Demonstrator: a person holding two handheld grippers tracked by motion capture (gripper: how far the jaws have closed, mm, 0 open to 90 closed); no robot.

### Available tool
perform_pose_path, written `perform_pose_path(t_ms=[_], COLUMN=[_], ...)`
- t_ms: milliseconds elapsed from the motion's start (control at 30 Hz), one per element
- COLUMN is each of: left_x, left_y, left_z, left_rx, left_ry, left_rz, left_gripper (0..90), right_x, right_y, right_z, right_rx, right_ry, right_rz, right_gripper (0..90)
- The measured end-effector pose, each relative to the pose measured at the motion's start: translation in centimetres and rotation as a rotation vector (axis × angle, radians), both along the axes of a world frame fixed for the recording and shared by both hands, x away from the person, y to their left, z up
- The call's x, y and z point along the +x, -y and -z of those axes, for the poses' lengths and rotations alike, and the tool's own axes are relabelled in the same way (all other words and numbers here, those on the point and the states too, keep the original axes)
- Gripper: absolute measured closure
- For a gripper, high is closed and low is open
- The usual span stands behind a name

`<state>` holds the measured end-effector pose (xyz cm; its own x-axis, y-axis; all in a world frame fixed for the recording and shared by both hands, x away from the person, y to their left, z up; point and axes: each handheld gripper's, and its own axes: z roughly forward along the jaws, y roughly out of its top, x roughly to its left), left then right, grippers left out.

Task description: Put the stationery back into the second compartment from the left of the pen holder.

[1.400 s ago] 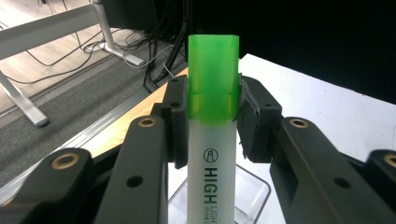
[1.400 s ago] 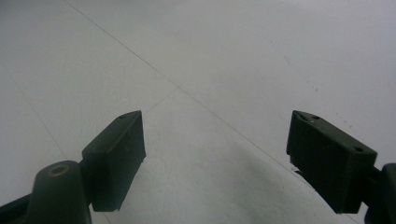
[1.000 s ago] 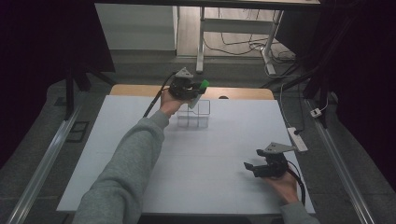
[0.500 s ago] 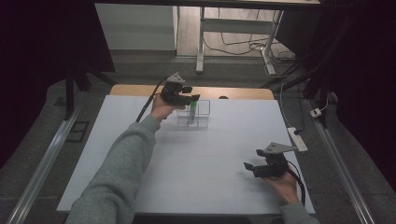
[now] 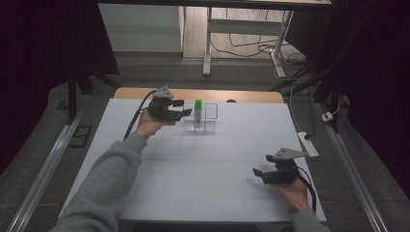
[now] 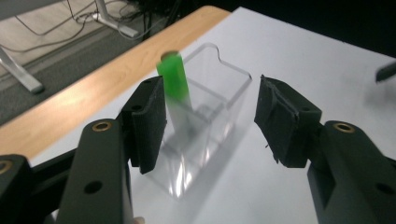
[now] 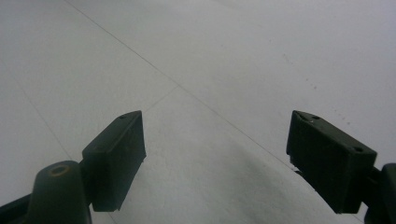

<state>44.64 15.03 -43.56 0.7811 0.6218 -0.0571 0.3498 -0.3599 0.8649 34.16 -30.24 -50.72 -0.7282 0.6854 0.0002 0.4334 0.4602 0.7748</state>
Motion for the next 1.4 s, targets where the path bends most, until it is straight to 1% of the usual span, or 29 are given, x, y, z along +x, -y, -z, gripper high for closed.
perform_pose_path(t_ms=[33, 167, 267, 333, 500, 567, 633, 700, 867, 933, 1033, 1100, 1200, 1300, 1400], left_x=[-0.6, -3.3, -5.2, -6.3, -8.6, -9.5, -10.4, -11.2, -12.9, -13.5, -14.3, -14.7, -15.3, -15.7, -15.7], left_y=[-0.4, -1.8, -3.0, -3.6, -5.0, -5.4, -5.8, -6.3, -7.3, -7.5, -7.7, -7.7, -7.7, -7.6, -7.5], left_z=[0.1, 1.0, 1.8, 2.3, 3.2, 3.5, 3.8, 4.2, 4.8, 5.0, 5.7, 6.1, 6.6, 6.8, 6.8], left_rx=[0.009, 0.044, 0.036, 0.048, 0.027, 0.028, 0.012, 0.005, 0.01, 0.015, 0.017, 0.037, 0.049, 0.065, 0.058], left_ry=[-0.007, -0.014, -0.032, -0.037, -0.065, -0.069, -0.081, -0.082, -0.085, -0.078, -0.079, -0.08, -0.082, -0.078, -0.08], left_rz=[-0.005, -0.014, -0.02, -0.024, -0.032, -0.041, -0.044, -0.052, -0.083, -0.093, -0.096, -0.099, -0.101, -0.101, -0.099], left_gripper=[42.7, 42.3, 42.3, 42.2, 41.6, 41.2, 41.0, 40.9, 40.8, 40.6, 40.5, 40.3, 39.9, 39.9, 39.9], right_x=[0.0, 0.0, 0.0, 0.0, -0.1, -0.1, -0.1, -0.1, -0.1, -0.1, -0.1, -0.1, -0.1, -0.1, -0.1], right_y=[0.0, 0.0, 0.0, 0.0, 0.0, 0.1, 0.1, 0.1, 0.2, 0.3, 0.4, 0.5, 0.6, 0.6, 0.6], right_z=[0.0, 0.0, 0.0, 0.0, -0.1, -0.1, -0.1, -0.1, -0.1, -0.1, -0.1, -0.1, -0.2, -0.2, -0.1], right_rx=[0.001, 0.0, 0.002, 0.002, 0.002, 0.003, 0.002, 0.001, -0.001, 0.001, 0.0, 0.001, 0.004, 0.007, 0.007], right_ry=[0.0, 0.002, 0.0, 0.0, 0.001, 0.001, 0.001, 0.0, 0.002, 0.003, 0.004, 0.005, 0.005, 0.009, 0.007], right_rz=[-0.001, -0.003, -0.005, -0.005, -0.005, -0.004, -0.004, -0.003, -0.001, 0.002, 0.006, 0.009, 0.013, 0.016, 0.013], right_gripper=[18.8, 18.8, 18.8, 18.9, 18.9, 18.9, 18.9, 18.9, 18.9, 18.9, 18.9, 19.0, 19.0, 19.1, 19.1])
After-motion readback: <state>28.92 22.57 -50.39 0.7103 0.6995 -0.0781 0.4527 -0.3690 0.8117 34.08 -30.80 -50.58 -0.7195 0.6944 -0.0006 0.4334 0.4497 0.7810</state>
